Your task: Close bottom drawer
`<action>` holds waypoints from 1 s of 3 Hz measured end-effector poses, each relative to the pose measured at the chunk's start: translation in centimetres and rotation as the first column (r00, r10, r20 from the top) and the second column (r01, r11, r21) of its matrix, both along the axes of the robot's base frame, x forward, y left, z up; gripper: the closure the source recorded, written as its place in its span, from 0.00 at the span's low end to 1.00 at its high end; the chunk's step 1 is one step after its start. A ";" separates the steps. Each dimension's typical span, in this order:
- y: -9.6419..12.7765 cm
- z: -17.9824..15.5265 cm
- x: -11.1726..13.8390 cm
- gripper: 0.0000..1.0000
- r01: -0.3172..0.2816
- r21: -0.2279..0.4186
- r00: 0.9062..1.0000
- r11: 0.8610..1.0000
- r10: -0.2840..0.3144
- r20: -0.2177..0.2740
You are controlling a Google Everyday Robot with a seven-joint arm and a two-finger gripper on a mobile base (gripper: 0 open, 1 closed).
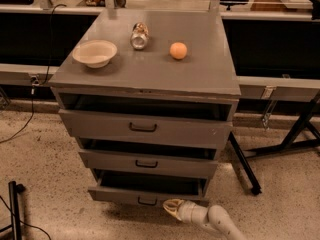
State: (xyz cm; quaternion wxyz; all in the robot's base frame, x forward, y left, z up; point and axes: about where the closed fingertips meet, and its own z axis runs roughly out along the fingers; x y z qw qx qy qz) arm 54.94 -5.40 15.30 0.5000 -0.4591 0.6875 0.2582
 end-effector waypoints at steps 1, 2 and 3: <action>-1.2 -0.4 1.3 1.00 0.019 0.008 1.000 1.000 -0.019 0.013; -2.4 -0.3 2.5 1.00 0.035 0.009 0.999 0.999 -0.036 0.033; -3.7 0.4 4.2 1.00 0.050 0.020 0.997 0.999 -0.051 0.057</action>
Offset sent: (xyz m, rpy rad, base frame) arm 0.0409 -0.0437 -0.0002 0.0033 -0.0626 -0.0625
